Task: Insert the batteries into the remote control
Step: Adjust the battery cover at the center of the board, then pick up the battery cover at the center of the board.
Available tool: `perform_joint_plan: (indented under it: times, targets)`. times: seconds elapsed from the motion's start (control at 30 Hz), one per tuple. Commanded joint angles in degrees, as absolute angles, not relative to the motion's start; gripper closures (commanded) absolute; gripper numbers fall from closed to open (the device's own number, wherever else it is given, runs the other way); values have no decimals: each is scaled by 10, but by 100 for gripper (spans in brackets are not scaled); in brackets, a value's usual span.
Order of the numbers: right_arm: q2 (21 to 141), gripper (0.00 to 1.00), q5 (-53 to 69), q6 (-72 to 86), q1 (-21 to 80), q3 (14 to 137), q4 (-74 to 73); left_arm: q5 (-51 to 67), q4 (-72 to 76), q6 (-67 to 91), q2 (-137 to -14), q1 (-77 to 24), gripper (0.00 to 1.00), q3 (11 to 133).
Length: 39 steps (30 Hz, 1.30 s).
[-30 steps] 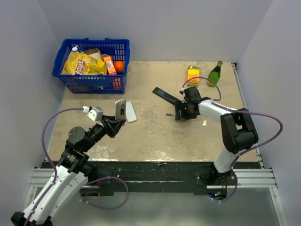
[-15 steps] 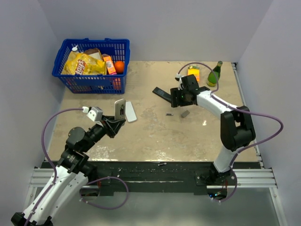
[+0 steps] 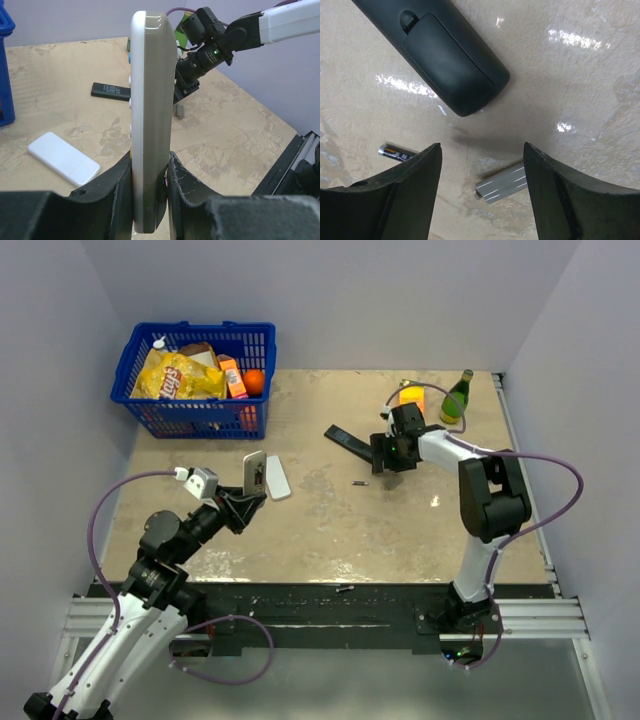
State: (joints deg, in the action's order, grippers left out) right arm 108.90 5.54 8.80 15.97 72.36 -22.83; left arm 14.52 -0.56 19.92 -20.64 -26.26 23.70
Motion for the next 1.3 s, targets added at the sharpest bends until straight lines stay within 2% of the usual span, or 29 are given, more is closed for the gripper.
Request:
perform_joint_plan:
  times: [0.0,0.8,1.0,1.27]
  targets:
    - [1069,31,59,88,153,700,-219,144,18,192,-201,-258,100,257]
    - [949,32,83,106,142,588,-228,156,28,200,-201,-255,100,250]
    - [951,35,-9,30,171,637,-289,159,31,203,-206,-256,100,249]
    - [1013,30,-34,-140,217,736,-410,161,31,204,-206,-256,100,249]
